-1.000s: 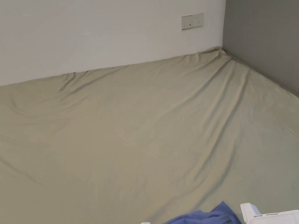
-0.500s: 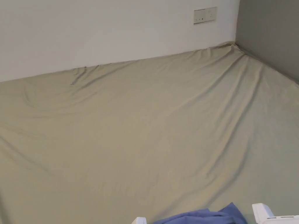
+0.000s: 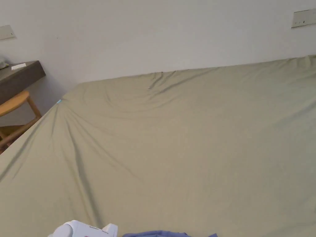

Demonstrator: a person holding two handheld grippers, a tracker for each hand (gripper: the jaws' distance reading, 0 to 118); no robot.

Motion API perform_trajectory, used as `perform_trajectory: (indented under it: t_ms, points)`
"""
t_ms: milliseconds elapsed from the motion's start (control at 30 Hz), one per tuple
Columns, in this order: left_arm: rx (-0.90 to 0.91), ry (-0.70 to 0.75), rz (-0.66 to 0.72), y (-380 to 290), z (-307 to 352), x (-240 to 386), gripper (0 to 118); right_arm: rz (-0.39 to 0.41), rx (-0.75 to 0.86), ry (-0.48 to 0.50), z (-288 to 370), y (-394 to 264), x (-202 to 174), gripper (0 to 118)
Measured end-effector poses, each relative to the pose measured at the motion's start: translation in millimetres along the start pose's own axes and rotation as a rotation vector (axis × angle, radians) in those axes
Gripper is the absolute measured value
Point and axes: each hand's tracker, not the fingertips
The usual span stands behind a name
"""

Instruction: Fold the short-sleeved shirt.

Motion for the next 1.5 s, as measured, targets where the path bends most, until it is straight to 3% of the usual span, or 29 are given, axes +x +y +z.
perform_trajectory:
  t_ms: [300, 567, 600, 633, 733, 767, 867, 933, 967, 1000, 1033, 1067, 1100, 1167, 1233, 1300, 1400, 1500]
  points:
    - [0.121, 0.214, 0.16, 13, 122, -114, 20, 0.024, 0.018, 0.025, -10, 1, -45, 0]
    - [0.21, 0.115, 0.374, -16, 139, -159, 20, 0.012, 0.017, -0.011, -8, -2, -50, 0]
    - [0.231, 0.084, 0.398, -20, 139, -162, 24, 0.013, 0.018, -0.022, -7, -3, -50, 0]
    - [0.249, 0.088, 0.413, -22, 139, -162, 41, 0.016, 0.017, -0.031, -6, -3, -51, 0]
    - [0.302, 0.218, 0.37, -31, 155, -146, 109, 0.025, 0.031, -0.042, 3, -2, -54, 0]
    - [0.383, 0.246, 0.364, -35, 168, -136, 116, 0.036, 0.046, -0.051, 7, 0, -58, 0]
    - [0.702, 0.339, 0.221, -52, 213, -75, 116, 0.132, 0.17, -0.162, 33, 10, -81, 0]
    - [0.855, 0.413, 0.04, -71, 226, -12, 116, 0.255, 0.283, -0.279, 51, 16, -110, 0]
    - [0.897, 0.441, -0.024, -79, 227, 15, 116, 0.276, 0.351, -0.336, 58, 17, -123, 0]
    - [0.978, 0.484, -0.075, -92, 223, 49, 116, 0.303, 0.422, -0.487, 65, 16, -139, 0]
    - [1.043, 0.514, -0.117, -101, 217, 77, 114, 0.33, 0.475, -0.531, 71, 17, -151, 0]
    - [1.119, 0.51, -0.202, -114, 207, 106, 109, 0.355, 0.553, -0.494, 79, 14, -161, 0]
    - [1.166, 0.495, -0.268, -120, 196, 126, 95, 0.351, 0.628, -0.461, 88, 12, -171, 0]
    - [1.174, 0.495, -0.34, -129, 177, 168, 8, 0.344, 0.683, -0.441, 100, 14, -188, 0]
    - [1.253, 0.463, -0.36, -136, 157, 200, 0, 0.421, 0.73, -0.505, 110, 14, -206, 0]
    - [1.287, 0.432, -0.368, -142, 150, 232, 0, 0.465, 0.785, -0.559, 122, 13, -220, 0]
    - [1.332, 0.498, -0.421, -138, 146, 267, 0, 0.517, 0.888, -0.622, 144, 11, -239, 0]
    - [1.355, 0.485, -0.45, -139, 146, 298, 0, 0.563, 0.966, -0.638, 169, 9, -256, 0]
